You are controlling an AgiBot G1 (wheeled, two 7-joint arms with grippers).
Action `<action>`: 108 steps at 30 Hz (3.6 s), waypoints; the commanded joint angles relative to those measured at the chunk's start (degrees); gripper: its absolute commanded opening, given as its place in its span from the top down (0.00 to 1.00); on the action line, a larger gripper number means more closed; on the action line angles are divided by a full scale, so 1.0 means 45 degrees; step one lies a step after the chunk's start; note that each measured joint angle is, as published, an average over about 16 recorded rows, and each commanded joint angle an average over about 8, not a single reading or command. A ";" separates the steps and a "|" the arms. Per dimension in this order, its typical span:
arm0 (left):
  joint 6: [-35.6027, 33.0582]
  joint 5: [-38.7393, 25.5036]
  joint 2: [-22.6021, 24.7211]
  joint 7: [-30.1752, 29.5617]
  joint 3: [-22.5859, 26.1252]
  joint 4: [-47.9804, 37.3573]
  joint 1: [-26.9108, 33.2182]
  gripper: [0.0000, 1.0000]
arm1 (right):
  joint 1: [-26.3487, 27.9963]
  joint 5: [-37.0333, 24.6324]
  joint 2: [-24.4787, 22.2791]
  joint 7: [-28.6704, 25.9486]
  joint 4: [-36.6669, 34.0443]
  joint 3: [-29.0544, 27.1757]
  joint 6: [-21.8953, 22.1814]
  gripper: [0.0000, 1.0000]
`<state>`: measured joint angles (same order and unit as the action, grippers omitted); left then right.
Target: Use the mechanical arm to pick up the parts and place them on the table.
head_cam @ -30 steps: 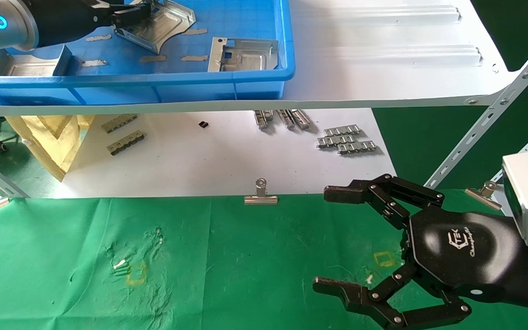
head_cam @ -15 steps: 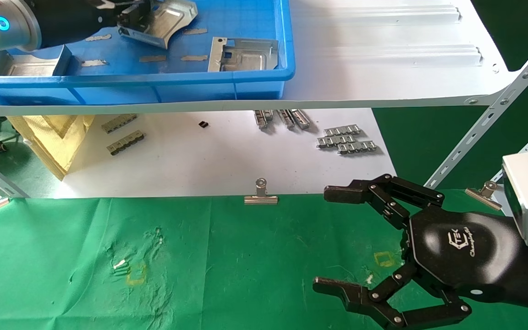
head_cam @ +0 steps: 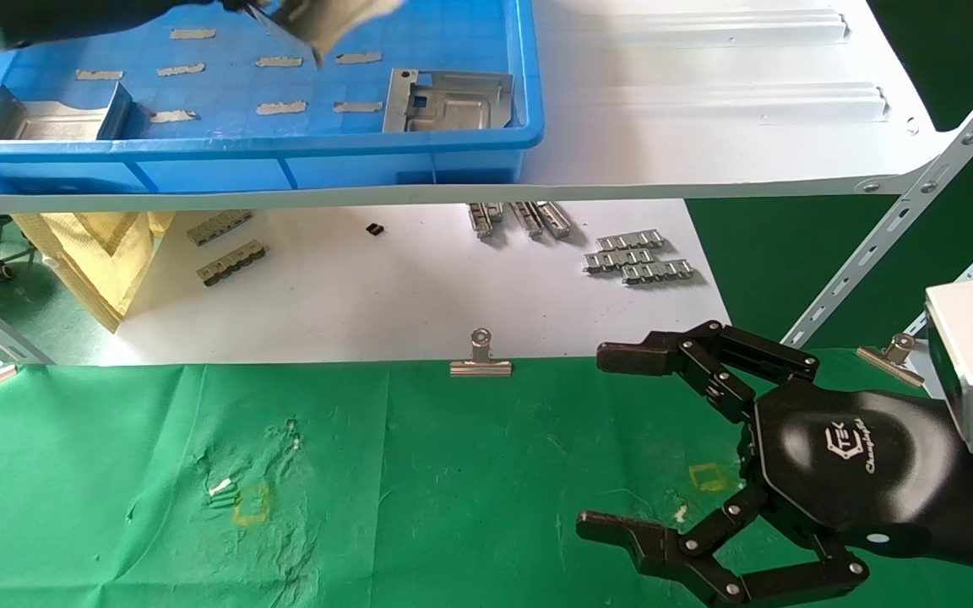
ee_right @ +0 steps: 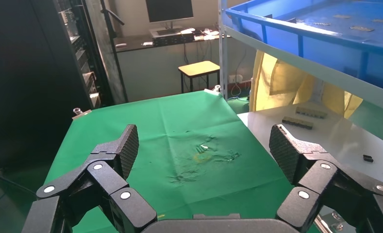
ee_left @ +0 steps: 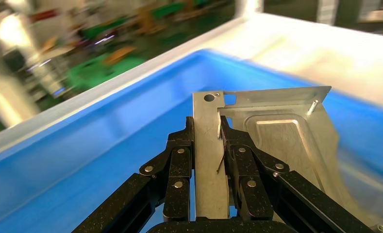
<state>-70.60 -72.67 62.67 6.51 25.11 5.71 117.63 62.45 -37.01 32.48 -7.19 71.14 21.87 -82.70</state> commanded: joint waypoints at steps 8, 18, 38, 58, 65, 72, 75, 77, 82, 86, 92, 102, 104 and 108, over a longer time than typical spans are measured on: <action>-0.4555 0.0618 -0.1236 0.1791 0.0020 0.1158 -0.0603 1.00 | 0.0000 0.0000 0.0000 0.0000 0.0000 0.0000 0.0000 0.00; -0.4768 0.2536 -0.3702 0.2970 0.2479 0.6127 -0.2949 1.00 | 0.0000 0.0000 0.0000 0.0000 0.0000 0.0001 0.0000 0.00; -0.4406 0.1039 -0.3165 0.7851 0.6036 0.2491 -0.4304 0.72 | 0.0000 0.0001 0.0000 0.0001 0.0000 0.0001 0.0000 0.00; -0.4621 0.1737 -0.2606 0.9567 0.6087 0.0628 -0.4112 0.00 | 0.0000 0.0001 -0.0001 0.0001 0.0000 0.0002 0.0001 0.00; -0.4785 0.4350 -0.3323 0.7051 0.5525 0.2034 -0.5189 0.00 | 0.0000 0.0001 -0.0001 0.0001 0.0000 0.0002 0.0001 0.00; -0.4757 0.6851 -0.3897 0.4831 0.5086 0.3126 -0.6534 0.00 | -0.0002 0.0002 -0.0001 0.0002 -0.0003 0.0001 0.0003 0.00; -0.4749 0.7165 -0.3951 0.4718 0.5025 0.3226 -0.6700 0.00 | -0.0003 0.0002 -0.0001 0.0002 -0.0004 0.0000 0.0004 0.00; -0.4744 0.7101 -0.3940 0.4809 0.5033 0.3207 -0.6669 0.00 | -0.0003 0.0002 -0.0002 0.0002 -0.0004 0.0000 0.0004 0.00; -0.4738 0.6737 -0.3880 0.4982 0.5080 0.3120 -0.6495 0.00 | -0.0002 0.0002 -0.0001 0.0002 -0.0003 0.0000 0.0003 0.00; -0.4704 0.6623 -0.3913 0.4831 0.4931 0.3371 -0.6577 0.00 | -0.0002 0.0002 -0.0001 0.0002 -0.0004 0.0000 0.0004 0.00; -0.4582 0.6682 -0.4124 0.4030 0.4292 0.4447 -0.7133 0.00 | -0.0003 0.0002 -0.0001 0.0002 -0.0004 0.0000 0.0004 0.00; -0.4350 0.6713 -0.4505 0.2547 0.3102 0.6452 -0.8137 0.00 | -0.0002 0.0003 -0.0001 0.0002 -0.0004 0.0001 0.0004 0.00; -0.4304 0.6719 -0.4580 0.2253 0.2866 0.6849 -0.8336 0.00 | -0.0002 0.0003 -0.0001 0.0002 -0.0004 0.0001 0.0004 0.00; -0.4212 0.6732 -0.4733 0.1659 0.2389 0.7652 -0.8738 0.00 | -0.0002 0.0003 -0.0002 0.0002 -0.0004 0.0001 0.0004 0.00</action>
<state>-89.55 -42.38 41.37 13.98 35.86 40.15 78.31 62.44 -37.00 32.47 -7.18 71.12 21.87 -82.68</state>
